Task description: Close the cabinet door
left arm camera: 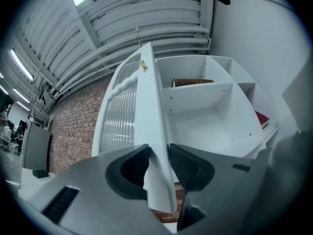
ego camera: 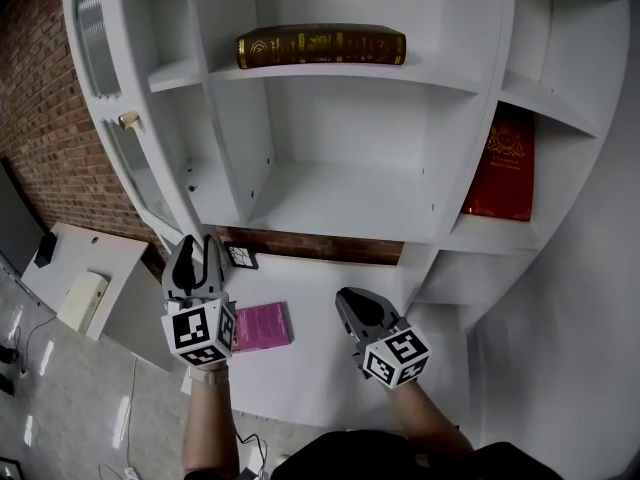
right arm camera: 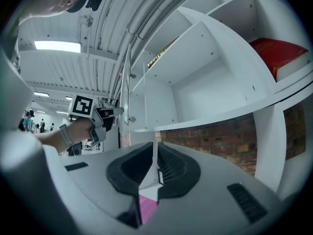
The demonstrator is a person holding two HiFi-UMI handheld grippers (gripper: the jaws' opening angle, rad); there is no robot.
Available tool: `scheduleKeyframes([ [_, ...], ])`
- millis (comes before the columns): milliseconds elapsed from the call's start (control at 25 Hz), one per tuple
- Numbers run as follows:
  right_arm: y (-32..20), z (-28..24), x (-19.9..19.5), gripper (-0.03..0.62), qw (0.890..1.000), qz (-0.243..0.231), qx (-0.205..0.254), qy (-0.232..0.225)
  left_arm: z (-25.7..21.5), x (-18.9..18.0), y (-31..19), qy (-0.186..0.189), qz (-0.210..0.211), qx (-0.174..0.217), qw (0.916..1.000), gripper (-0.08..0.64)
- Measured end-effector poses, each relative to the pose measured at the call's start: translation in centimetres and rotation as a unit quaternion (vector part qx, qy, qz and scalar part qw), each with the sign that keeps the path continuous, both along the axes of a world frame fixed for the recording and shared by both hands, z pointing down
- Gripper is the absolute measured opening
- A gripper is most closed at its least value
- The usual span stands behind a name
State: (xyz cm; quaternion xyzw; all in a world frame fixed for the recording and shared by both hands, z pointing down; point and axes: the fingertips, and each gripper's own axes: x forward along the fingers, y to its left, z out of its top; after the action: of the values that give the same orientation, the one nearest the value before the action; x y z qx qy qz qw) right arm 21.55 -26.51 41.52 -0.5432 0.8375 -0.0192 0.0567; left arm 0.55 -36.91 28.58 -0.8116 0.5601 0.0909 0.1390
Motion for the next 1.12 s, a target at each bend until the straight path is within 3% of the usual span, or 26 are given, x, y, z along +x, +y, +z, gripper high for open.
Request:
scheduleKeyframes([
  [1120, -2.6, 0.2, 3.1, 0.037, 0.998, 0.067, -0.003, -0.001, 0.0, 4.8, -5.4, -0.008, 0.075, 0.01, 0.9971, 0.126],
])
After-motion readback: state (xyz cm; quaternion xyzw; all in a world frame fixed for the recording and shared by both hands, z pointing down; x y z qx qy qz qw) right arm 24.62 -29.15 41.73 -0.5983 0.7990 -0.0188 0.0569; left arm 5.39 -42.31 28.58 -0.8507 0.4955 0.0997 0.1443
